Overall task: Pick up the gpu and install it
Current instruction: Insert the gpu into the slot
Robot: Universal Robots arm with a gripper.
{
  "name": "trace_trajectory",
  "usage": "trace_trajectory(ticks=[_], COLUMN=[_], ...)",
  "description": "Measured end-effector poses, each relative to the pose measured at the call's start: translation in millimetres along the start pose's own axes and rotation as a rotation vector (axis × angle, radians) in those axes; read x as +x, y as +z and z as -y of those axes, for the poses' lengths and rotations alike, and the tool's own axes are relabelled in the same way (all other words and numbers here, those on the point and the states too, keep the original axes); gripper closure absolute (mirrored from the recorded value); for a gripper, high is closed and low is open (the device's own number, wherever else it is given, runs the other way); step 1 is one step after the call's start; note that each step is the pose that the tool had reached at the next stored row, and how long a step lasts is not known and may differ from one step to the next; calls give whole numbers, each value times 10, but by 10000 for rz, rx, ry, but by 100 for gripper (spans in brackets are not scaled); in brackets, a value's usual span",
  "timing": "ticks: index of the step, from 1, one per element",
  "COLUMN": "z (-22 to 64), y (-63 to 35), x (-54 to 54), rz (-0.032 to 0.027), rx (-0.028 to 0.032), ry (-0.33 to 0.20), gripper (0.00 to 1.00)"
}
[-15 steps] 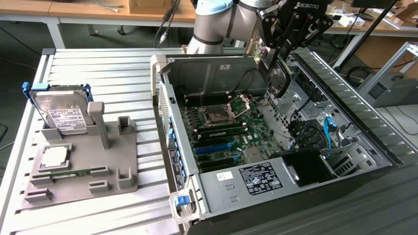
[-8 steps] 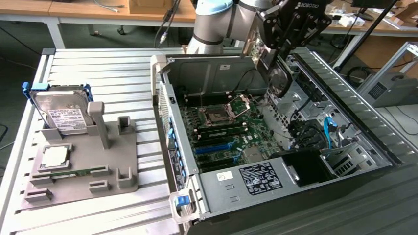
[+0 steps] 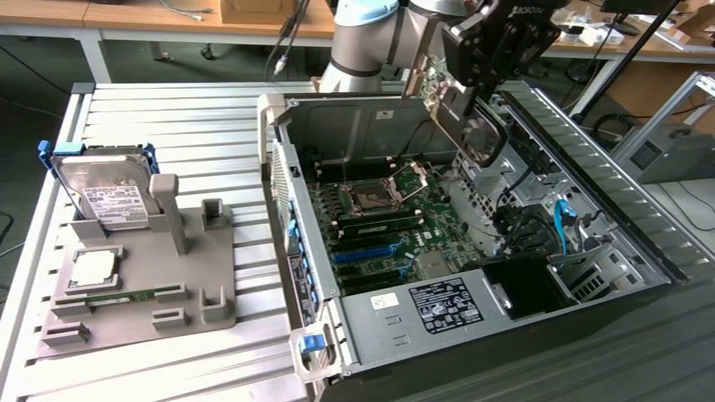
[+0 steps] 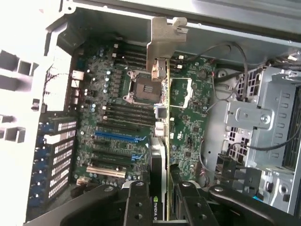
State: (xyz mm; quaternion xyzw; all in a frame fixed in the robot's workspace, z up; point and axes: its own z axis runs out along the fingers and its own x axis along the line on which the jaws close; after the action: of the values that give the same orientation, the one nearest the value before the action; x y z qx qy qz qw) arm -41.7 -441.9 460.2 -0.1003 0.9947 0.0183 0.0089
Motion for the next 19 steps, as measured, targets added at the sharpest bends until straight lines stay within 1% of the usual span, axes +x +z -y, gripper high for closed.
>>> trace_trajectory(ticks=[3,7,14,17,19], z=[1,1,1,1,1], y=[3,7,14,17,20], x=[-1,0,0,0,0], rz=[-49,-124,-226,-295,-334], rx=[103,269,464,588,659], ry=[-638,-1331,-2599,-3162,-3524], gripper=[73,73,73,73,73])
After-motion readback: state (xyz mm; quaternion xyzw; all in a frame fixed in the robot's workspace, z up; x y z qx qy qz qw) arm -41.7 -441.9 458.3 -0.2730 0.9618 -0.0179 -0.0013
